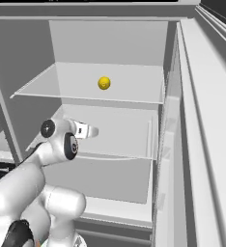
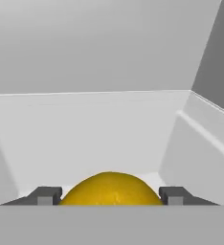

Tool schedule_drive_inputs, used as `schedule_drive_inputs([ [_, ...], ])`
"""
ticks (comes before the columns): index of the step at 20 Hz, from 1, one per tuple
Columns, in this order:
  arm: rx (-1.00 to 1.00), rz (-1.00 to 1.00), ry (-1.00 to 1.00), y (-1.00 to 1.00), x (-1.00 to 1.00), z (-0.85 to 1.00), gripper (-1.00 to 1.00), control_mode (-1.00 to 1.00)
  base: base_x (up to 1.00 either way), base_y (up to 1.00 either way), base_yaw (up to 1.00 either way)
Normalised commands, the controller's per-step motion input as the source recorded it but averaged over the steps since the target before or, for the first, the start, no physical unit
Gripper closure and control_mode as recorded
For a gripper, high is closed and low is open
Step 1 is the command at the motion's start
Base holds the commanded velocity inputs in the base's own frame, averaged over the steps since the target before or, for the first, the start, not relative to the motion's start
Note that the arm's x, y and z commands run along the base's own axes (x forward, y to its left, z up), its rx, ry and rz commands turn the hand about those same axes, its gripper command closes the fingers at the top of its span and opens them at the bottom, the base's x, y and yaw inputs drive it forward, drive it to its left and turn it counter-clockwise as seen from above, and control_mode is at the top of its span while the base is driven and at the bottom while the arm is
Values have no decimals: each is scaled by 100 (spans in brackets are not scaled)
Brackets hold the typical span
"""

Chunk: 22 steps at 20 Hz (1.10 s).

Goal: Place one lemon and one chicken drumstick in each tupperware on the nearby counter, to pack two identical lunches.

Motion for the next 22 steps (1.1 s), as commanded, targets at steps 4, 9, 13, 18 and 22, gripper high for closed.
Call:
schedule_drive_inputs([
  [4, 5, 0, 40, 0, -100, 100, 100, -100, 0, 0, 0],
  [9, 3, 0, 36, 0, -100, 38, 100, -100, 0, 0, 0],
  [13, 0, 4, -4, 0, -100, 7, 100, -100, 0, 0, 0],
  [18, 1, 8, -1, 2, -99, 61, 100, -100, 0, 0, 0],
  [22, 4, 18, 0, 0, -85, 65, 100, -100, 0, 0, 0],
])
